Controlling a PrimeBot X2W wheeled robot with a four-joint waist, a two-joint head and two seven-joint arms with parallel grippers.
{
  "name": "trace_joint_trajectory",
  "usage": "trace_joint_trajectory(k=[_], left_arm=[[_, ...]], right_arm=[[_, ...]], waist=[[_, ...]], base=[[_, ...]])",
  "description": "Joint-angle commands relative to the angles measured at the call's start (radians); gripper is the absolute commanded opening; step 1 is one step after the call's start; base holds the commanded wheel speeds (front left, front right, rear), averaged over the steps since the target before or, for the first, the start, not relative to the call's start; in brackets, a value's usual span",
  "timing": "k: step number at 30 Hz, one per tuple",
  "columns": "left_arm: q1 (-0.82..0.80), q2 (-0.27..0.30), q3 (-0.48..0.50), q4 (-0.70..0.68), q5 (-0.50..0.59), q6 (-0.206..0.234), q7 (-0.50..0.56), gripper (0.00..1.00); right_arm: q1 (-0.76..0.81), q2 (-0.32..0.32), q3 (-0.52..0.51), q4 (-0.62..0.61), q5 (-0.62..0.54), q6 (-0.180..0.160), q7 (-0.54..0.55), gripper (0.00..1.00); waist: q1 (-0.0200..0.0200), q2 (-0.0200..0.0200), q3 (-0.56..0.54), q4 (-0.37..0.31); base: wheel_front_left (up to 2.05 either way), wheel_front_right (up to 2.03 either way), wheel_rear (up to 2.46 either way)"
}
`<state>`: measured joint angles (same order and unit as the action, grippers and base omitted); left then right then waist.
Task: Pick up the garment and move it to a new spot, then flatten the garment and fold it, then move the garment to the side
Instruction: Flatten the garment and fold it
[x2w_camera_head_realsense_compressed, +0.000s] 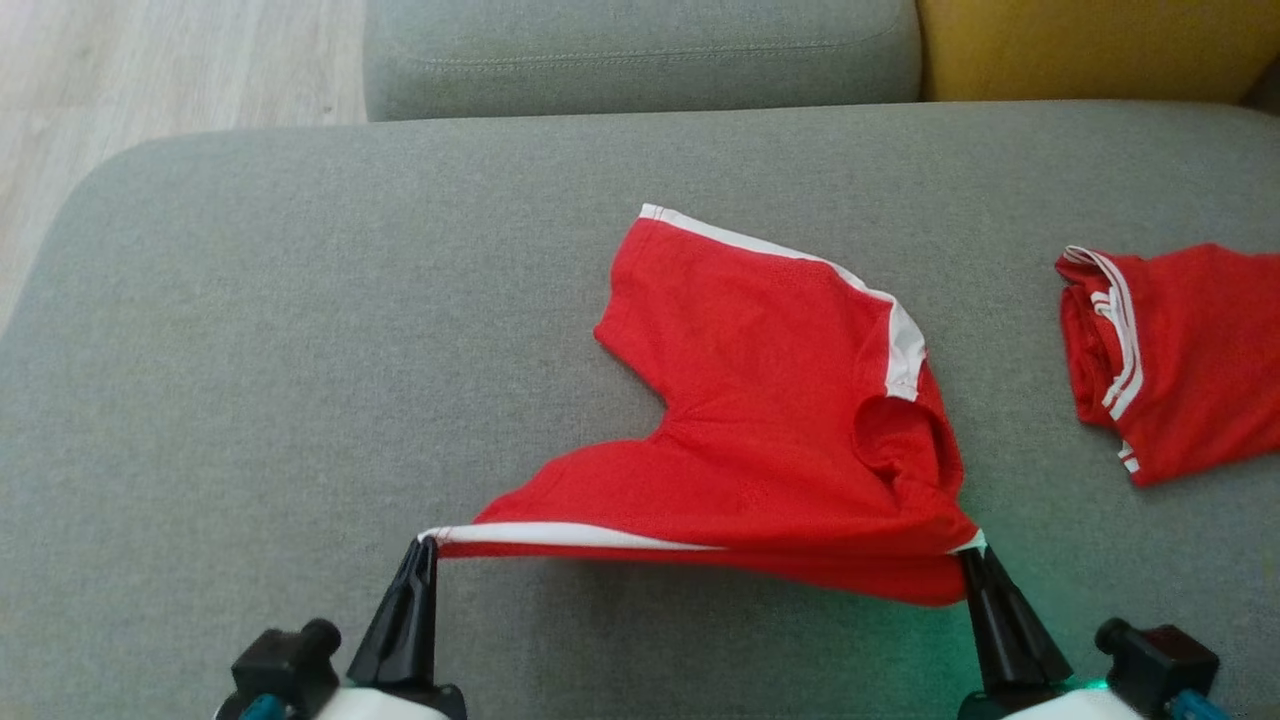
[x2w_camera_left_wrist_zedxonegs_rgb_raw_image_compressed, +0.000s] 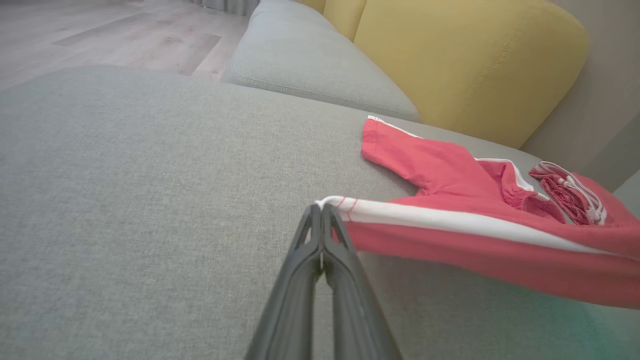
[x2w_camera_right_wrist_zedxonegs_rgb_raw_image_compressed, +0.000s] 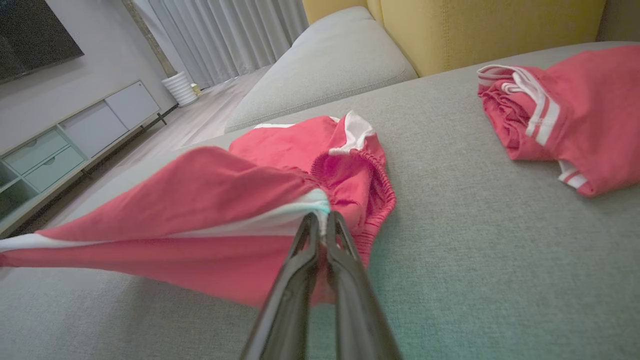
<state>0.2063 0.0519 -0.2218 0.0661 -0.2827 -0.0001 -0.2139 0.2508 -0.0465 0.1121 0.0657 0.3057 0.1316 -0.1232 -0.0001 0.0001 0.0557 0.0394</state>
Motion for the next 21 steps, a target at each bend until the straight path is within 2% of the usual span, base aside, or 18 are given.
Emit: trace_joint_trajectory(k=[1, 10, 15, 21], left_arm=[[-0.026, 0.01, 0.037, -0.039, -0.002, 0.007, -0.003, 0.0], [-0.121, 0.034, 0.02, -0.046, -0.003, -0.026, 0.026, 0.0], [-0.3, 0.056, 0.0, 0.002, 0.004, -0.068, 0.058, 0.0], [-0.573, 0.068, -0.032, 0.158, -0.014, -0.108, 0.111, 0.0]], right_arm=[[-0.022, -0.009, 0.008, -0.042, -0.01, -0.001, -0.001, 0.0], [-0.048, -0.004, -0.02, -0.075, 0.025, -0.001, 0.005, 0.0], [-0.135, -0.004, -0.036, -0.062, 0.06, -0.001, -0.012, 0.0], [-0.288, -0.004, -0.031, 0.011, 0.059, -0.001, -0.02, 0.0]], waist=[[0.0001, -0.0001, -0.001, -0.002], [0.0001, -0.0001, 0.026, -0.017], [0.0001, -0.0001, 0.085, -0.035], [0.0001, -0.0001, 0.174, -0.07]], base=[[0.0, 0.0, 0.0], [0.0, 0.0, 0.0], [0.0, 0.0, 0.0], [0.0, 0.0, 0.0]])
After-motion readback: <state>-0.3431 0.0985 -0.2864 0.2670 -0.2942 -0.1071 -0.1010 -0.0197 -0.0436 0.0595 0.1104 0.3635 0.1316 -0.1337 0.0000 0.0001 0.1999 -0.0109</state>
